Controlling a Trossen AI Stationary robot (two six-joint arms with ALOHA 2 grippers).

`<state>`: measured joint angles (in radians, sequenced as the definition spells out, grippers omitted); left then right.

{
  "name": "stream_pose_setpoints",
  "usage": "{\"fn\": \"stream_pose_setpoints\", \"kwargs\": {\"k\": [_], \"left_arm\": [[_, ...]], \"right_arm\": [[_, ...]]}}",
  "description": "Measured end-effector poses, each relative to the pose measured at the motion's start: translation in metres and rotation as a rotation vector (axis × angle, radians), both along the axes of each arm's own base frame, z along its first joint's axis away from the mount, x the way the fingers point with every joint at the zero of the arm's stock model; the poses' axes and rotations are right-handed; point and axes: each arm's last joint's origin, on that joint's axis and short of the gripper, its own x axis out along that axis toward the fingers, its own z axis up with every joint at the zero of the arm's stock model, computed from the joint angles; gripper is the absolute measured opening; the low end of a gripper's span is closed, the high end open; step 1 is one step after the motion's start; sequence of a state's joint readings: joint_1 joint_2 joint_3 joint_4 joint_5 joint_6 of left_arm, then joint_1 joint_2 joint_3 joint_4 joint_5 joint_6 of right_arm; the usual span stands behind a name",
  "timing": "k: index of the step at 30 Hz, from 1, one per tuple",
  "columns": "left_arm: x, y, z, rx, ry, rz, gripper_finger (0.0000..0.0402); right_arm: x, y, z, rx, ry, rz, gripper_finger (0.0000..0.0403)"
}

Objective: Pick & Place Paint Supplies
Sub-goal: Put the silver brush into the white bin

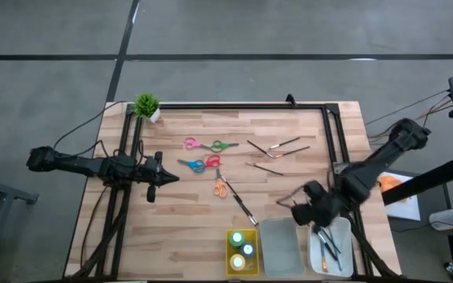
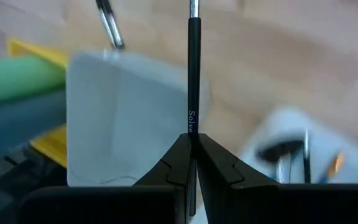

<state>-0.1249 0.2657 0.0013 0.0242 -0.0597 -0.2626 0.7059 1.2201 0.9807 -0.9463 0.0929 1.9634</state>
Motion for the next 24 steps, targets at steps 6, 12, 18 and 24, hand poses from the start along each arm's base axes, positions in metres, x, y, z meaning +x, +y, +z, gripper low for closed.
{"fn": "stream_pose_setpoints", "kwargs": {"k": [6,12,18,24], "left_arm": [[0.000,0.000,0.000,0.000,0.000,0.000,0.0000],[0.000,0.000,0.000,0.000,0.000,0.000,0.0000],[0.000,0.000,0.000,0.000,0.000,0.000,0.0000],[0.000,0.000,0.000,0.000,0.000,0.000,0.0000]], "right_arm": [[-0.020,0.039,0.006,0.029,0.090,-0.052,0.0015],[-0.020,0.080,0.014,-0.080,0.197,-0.062,0.0015],[-0.008,0.116,0.013,-0.213,0.352,-0.042,0.0015],[-0.007,0.146,-0.002,-0.354,0.453,-0.026,0.0015]]}}
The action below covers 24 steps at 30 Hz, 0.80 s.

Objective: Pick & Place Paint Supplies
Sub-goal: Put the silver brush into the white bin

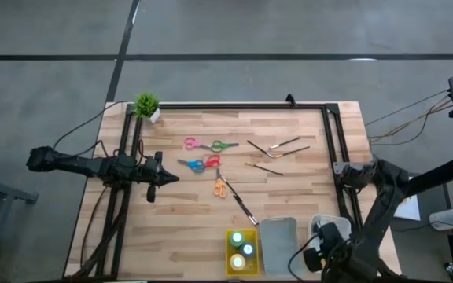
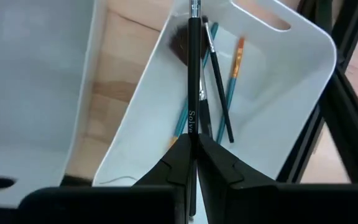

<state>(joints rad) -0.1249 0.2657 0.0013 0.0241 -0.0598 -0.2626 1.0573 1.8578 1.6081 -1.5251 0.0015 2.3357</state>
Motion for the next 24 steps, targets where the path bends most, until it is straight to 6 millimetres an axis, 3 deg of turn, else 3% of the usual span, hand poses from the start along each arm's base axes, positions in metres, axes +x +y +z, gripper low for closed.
{"fn": "stream_pose_setpoints", "kwargs": {"k": [14,24], "left_arm": [[0.000,0.000,0.000,0.000,0.000,0.001,0.0000],[0.000,0.000,0.000,0.000,0.000,0.000,0.0000]], "right_arm": [[-0.006,0.029,-0.052,-0.134,0.100,0.026,0.0015],[-0.004,0.033,-0.069,-0.182,0.113,0.006,0.0015]]}}
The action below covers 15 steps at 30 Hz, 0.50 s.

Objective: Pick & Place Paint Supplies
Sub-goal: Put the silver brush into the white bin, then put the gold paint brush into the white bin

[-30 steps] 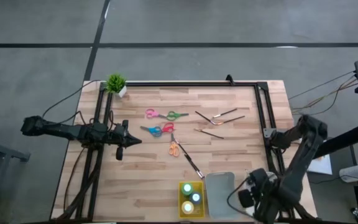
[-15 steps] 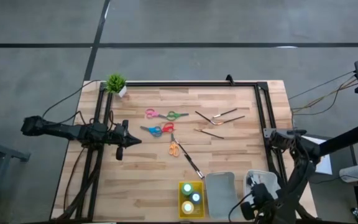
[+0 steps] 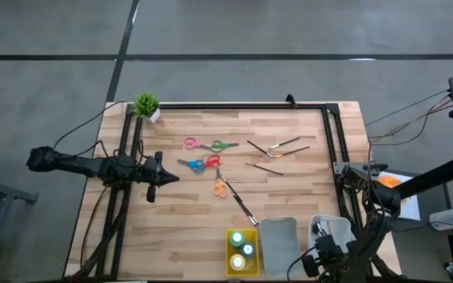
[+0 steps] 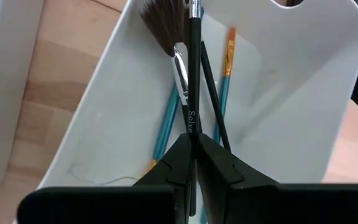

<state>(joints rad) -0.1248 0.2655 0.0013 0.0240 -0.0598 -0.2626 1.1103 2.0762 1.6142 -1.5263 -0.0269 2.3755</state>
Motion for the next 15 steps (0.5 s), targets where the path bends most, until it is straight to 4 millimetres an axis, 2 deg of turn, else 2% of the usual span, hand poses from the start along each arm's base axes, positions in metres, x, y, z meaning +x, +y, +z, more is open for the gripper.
{"fn": "stream_pose_setpoints", "kwargs": {"k": [8,15], "left_arm": [[0.0000,0.0000,0.0000,0.000,0.000,0.000,0.0000],[0.0000,0.0000,0.0000,0.000,0.000,0.000,0.0000]], "right_arm": [[-0.0002,-0.0002,0.0021,0.008,-0.006,-0.003,0.0020],[0.0003,-0.0001,0.0019,0.008,-0.015,-0.004,0.0073]]}}
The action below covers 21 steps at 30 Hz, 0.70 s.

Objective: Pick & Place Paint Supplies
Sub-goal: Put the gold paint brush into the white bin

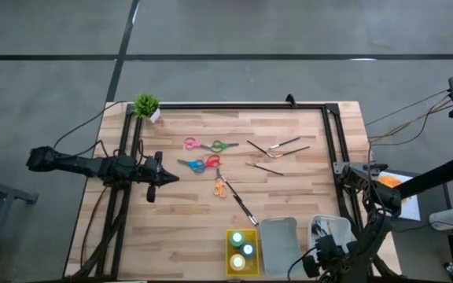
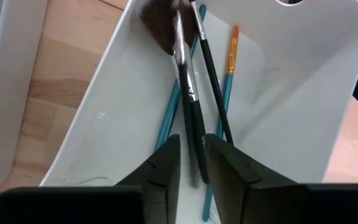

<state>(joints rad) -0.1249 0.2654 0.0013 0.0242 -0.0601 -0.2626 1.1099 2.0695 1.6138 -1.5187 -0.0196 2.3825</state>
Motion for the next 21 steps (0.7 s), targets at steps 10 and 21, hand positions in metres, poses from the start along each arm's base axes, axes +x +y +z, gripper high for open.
{"fn": "stream_pose_setpoints", "kwargs": {"k": [10,21], "left_arm": [[0.000,0.000,0.000,0.000,0.000,0.000,0.0000],[0.000,0.000,0.000,0.000,0.000,0.000,0.0000]], "right_arm": [[0.000,-0.003,0.010,0.002,-0.059,0.032,0.0079],[0.008,-0.061,0.081,0.128,-0.123,0.215,0.0079]]}}
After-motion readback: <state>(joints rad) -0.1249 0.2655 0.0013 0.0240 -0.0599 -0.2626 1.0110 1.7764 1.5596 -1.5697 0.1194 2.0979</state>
